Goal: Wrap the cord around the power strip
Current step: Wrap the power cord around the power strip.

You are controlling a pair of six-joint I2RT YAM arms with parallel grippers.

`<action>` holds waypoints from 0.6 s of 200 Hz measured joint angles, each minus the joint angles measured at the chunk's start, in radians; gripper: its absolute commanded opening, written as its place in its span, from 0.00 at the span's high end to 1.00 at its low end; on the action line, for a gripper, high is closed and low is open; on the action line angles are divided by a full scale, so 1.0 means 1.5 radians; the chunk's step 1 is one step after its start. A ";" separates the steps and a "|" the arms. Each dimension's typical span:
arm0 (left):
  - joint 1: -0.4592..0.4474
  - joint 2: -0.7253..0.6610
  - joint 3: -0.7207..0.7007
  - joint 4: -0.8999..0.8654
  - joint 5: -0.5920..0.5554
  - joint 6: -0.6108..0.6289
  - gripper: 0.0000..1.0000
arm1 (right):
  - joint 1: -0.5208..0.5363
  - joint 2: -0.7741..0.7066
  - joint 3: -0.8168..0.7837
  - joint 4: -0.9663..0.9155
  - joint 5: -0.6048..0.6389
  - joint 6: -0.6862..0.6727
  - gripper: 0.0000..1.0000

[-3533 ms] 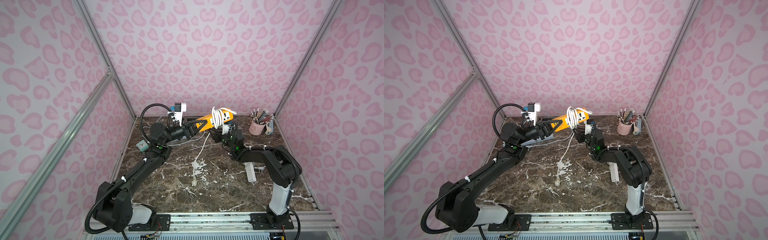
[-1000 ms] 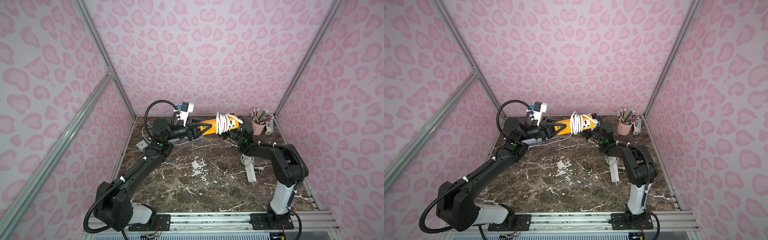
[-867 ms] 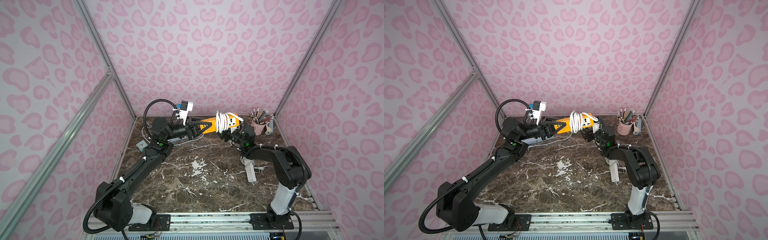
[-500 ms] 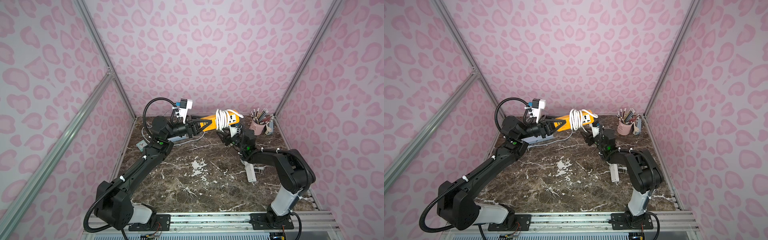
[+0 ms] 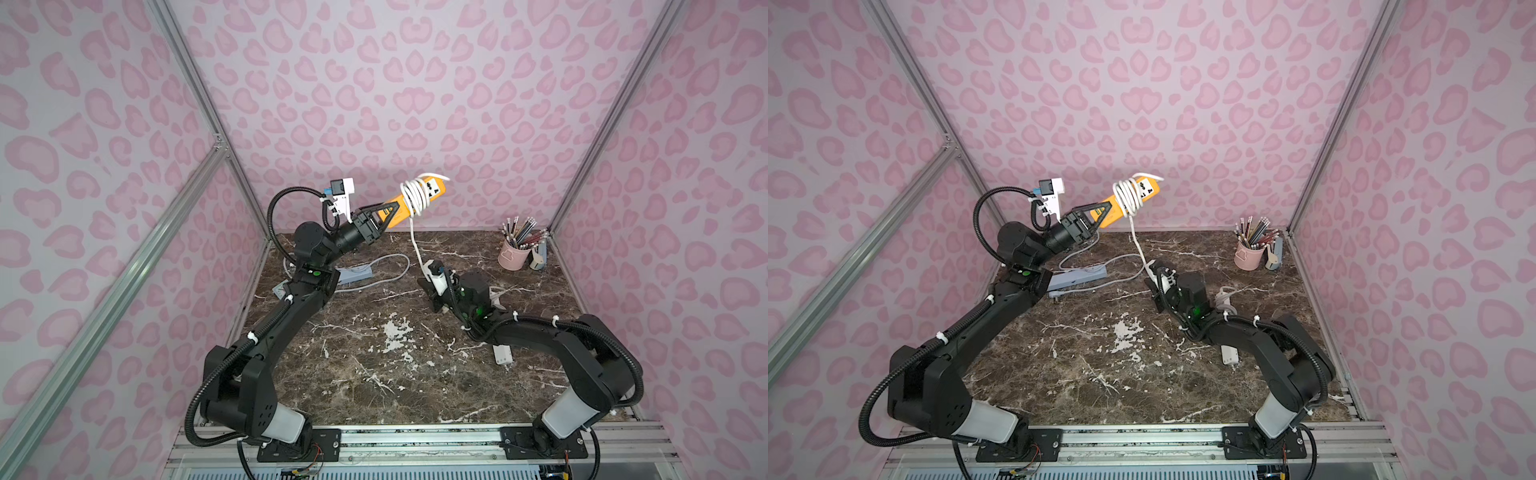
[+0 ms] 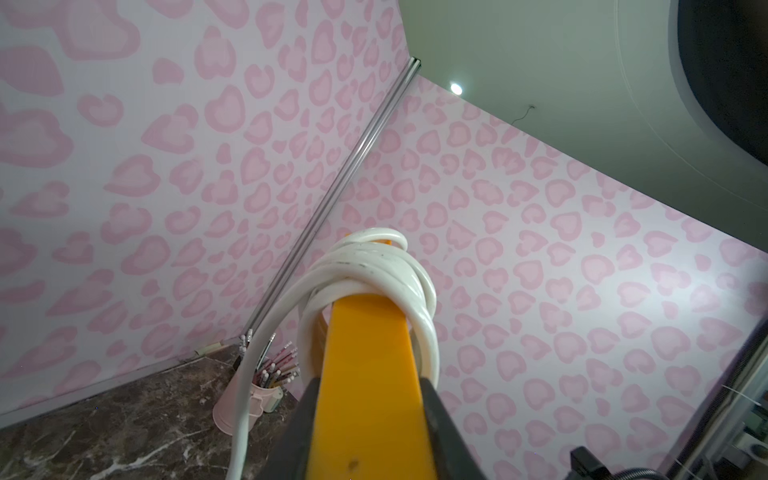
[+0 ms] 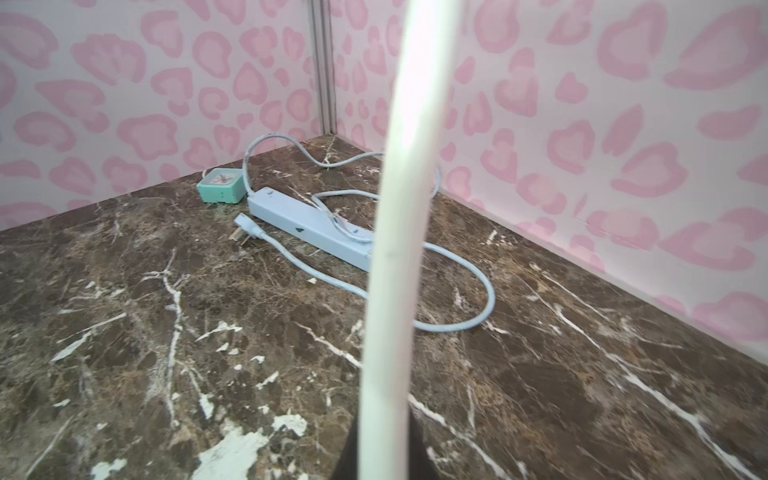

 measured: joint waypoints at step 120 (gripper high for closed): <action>-0.063 0.070 0.066 -0.687 -0.314 0.618 0.97 | 0.049 -0.185 0.104 -0.226 0.186 -0.265 1.00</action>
